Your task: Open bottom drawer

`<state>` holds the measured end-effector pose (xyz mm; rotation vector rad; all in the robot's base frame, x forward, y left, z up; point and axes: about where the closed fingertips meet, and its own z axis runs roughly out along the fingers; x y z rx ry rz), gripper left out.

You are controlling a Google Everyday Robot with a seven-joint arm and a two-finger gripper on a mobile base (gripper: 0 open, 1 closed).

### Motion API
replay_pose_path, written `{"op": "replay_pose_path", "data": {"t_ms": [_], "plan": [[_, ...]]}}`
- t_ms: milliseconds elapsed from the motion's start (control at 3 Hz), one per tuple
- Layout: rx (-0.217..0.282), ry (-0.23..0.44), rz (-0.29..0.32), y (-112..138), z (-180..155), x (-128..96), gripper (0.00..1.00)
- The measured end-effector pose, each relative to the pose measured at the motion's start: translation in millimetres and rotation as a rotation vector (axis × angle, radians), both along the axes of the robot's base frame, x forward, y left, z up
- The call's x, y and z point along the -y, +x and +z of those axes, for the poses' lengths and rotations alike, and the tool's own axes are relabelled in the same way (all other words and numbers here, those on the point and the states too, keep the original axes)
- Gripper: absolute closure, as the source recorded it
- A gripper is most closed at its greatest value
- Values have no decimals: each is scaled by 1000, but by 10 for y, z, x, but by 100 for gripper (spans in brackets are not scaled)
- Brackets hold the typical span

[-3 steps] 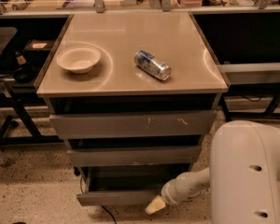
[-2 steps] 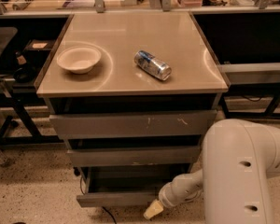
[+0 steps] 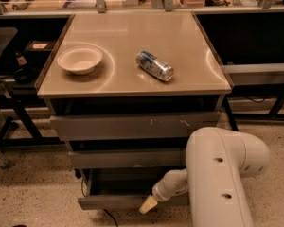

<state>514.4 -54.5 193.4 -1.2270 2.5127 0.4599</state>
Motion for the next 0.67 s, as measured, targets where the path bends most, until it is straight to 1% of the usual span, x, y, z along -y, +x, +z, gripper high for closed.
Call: {"op": "replay_pose_path", "data": {"t_ms": [333, 667], "plan": [[17, -2, 17, 185, -127, -34, 0], [-46, -39, 21, 136, -252, -2, 0]]}}
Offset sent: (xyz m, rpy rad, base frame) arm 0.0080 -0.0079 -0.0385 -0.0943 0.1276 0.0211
